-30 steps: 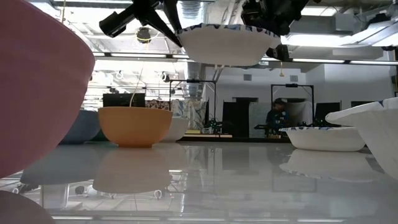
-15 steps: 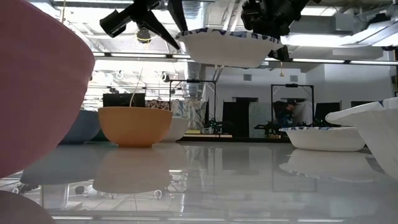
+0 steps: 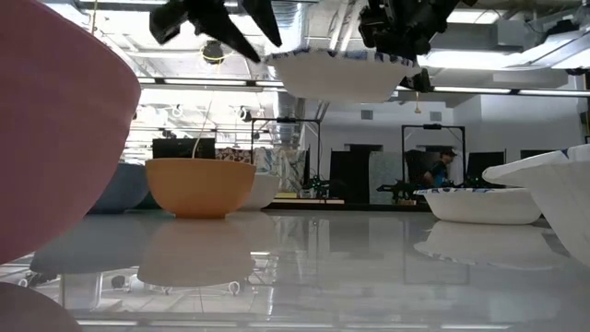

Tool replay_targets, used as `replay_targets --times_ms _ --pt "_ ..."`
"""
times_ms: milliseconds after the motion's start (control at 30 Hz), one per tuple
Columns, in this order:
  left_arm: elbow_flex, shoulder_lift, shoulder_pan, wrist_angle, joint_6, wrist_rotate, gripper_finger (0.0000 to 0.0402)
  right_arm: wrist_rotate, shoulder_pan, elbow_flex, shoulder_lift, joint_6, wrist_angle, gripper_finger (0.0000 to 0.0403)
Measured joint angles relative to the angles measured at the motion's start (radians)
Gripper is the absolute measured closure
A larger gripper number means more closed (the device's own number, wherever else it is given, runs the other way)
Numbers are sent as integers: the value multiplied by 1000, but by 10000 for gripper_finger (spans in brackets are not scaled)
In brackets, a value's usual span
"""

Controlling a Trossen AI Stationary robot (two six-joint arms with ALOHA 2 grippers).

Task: Nest bowls inside each other
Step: Stack the top left white paper bowl on top of the bottom right white paper bowl

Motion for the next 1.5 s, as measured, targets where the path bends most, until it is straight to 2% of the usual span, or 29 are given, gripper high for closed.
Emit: replay_targets --times_ms 167,400,567,733,900,1067,1300,1500 --pt "0 -80 15 2 -228 -2 251 -4 -14 0 0 0 -36 386" --pt "0 -206 41 2 -608 2 251 -99 -11 0 0 16 -43 386" --pt "1 -283 40 2 -770 7 251 -149 27 0 0 17 -82 386" --pt "1 -347 40 1 -893 43 251 -159 114 0 0 9 -159 386" --pt "1 -388 40 -1 -958 58 251 -159 228 0 0 19 -218 386" --pt "1 -396 40 -5 -960 58 251 -151 354 0 0 47 -214 386" --pt "1 -396 40 -26 -946 58 251 -75 526 0 0 79 -204 386" --pt "1 -396 40 -25 -946 78 251 -5 603 -28 0 121 -111 386"
